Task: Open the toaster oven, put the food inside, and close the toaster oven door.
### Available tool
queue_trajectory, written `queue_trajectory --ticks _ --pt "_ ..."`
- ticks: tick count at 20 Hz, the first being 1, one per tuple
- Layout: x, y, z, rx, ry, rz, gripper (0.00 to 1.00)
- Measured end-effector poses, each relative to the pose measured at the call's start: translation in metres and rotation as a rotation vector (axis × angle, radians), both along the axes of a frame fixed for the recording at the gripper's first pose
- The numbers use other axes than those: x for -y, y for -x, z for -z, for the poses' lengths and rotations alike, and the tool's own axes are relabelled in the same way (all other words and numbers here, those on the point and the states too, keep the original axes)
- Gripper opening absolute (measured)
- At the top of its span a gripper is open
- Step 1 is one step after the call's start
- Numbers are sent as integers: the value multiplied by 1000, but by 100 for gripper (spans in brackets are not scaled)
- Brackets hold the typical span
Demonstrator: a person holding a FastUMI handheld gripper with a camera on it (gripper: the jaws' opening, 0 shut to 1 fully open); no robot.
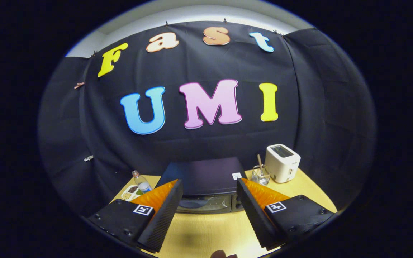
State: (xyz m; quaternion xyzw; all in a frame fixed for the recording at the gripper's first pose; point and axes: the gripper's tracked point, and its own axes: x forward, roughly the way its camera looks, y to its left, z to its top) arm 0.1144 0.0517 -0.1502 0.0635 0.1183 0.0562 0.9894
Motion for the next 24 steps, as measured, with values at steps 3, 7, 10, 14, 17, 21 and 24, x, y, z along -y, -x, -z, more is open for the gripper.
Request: queue_trajectory --ticks 3,7,10,14,17,21,24 --pt "22 18 -48 68 -18 7 98" --pt "49 45 -103 143 -23 8 98" --pt "57 68 -133 194 27 -13 97" --pt "57 101 -158 218 19 -42 97" --pt "69 119 -173 239 -1 -33 98" --pt "85 135 -184 245 -30 -12 97" --pt "101 140 -184 249 -28 15 98"
